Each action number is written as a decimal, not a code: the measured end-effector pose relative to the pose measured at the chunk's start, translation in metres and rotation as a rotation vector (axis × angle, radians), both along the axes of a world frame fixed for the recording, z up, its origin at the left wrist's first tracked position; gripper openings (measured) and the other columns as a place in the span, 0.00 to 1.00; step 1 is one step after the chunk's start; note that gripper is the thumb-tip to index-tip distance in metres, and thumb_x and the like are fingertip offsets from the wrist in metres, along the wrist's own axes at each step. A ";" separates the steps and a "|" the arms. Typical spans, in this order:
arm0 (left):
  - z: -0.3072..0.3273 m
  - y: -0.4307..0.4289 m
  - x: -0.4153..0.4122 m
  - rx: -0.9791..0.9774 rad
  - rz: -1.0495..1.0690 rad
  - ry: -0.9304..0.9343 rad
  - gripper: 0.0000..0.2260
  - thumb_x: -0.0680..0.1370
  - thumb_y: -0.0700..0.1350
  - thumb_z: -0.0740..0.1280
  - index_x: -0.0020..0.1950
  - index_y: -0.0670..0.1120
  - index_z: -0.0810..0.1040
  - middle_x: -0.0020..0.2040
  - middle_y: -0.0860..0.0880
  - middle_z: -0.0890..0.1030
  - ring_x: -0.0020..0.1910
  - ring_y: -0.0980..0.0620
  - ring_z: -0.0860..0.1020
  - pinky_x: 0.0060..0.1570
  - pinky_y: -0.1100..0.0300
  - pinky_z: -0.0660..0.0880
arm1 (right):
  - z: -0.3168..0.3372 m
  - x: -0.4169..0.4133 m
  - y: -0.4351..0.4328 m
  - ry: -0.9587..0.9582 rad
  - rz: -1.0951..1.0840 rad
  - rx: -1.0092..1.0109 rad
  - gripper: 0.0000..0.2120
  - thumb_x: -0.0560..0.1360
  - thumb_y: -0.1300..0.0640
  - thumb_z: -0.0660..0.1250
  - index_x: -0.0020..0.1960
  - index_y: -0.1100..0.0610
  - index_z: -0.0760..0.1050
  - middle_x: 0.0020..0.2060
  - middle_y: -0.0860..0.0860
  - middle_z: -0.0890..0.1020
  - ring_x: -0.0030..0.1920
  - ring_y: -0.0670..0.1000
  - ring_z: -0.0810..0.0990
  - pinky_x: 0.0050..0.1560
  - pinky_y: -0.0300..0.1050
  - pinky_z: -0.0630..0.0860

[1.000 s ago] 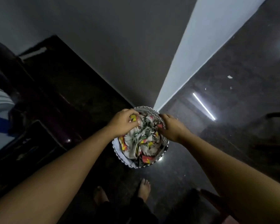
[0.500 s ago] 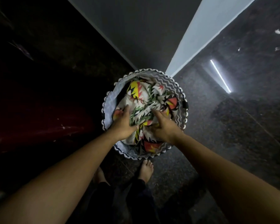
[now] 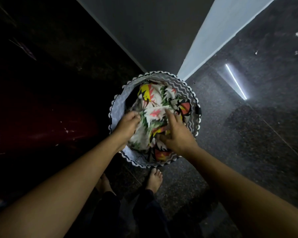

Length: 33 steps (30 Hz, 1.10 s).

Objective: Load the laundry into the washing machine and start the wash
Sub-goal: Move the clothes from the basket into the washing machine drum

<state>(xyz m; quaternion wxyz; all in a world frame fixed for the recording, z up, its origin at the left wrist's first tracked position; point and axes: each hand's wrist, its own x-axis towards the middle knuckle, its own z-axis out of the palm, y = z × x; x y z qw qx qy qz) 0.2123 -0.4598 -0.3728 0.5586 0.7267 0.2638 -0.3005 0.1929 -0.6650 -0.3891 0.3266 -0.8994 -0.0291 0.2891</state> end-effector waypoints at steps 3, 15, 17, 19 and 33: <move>0.041 -0.018 0.008 -0.337 0.181 -0.019 0.11 0.84 0.40 0.58 0.52 0.44 0.80 0.47 0.47 0.84 0.45 0.51 0.82 0.44 0.60 0.78 | 0.003 0.003 0.004 -0.055 -0.012 0.016 0.47 0.73 0.48 0.74 0.82 0.45 0.49 0.79 0.53 0.56 0.71 0.60 0.70 0.65 0.57 0.76; 0.153 0.013 0.007 -0.178 0.163 -0.290 0.22 0.79 0.35 0.66 0.71 0.47 0.68 0.57 0.48 0.79 0.51 0.54 0.80 0.42 0.64 0.78 | 0.142 0.024 0.025 -0.093 -0.687 0.719 0.10 0.80 0.61 0.66 0.56 0.55 0.84 0.52 0.48 0.87 0.55 0.47 0.85 0.57 0.46 0.80; 0.177 0.020 -0.003 -0.089 -0.031 -0.277 0.31 0.76 0.32 0.68 0.76 0.50 0.63 0.64 0.46 0.75 0.54 0.51 0.79 0.46 0.63 0.79 | 0.187 0.030 0.026 -0.085 -0.753 0.823 0.10 0.78 0.64 0.66 0.51 0.56 0.86 0.49 0.50 0.88 0.52 0.48 0.86 0.54 0.45 0.81; 0.200 0.022 -0.012 -0.033 -0.198 -0.280 0.39 0.73 0.35 0.72 0.79 0.53 0.58 0.67 0.48 0.72 0.56 0.51 0.78 0.53 0.59 0.78 | 0.224 0.033 0.027 -0.072 -0.716 0.851 0.08 0.75 0.66 0.67 0.47 0.62 0.85 0.42 0.52 0.87 0.44 0.50 0.85 0.48 0.45 0.80; 0.361 0.007 -0.005 -0.079 -0.010 -0.499 0.26 0.67 0.45 0.76 0.65 0.48 0.80 0.59 0.47 0.84 0.60 0.49 0.81 0.63 0.48 0.77 | 0.430 0.017 0.024 -0.253 -0.187 0.805 0.14 0.71 0.63 0.77 0.56 0.57 0.82 0.51 0.52 0.87 0.54 0.52 0.86 0.59 0.52 0.81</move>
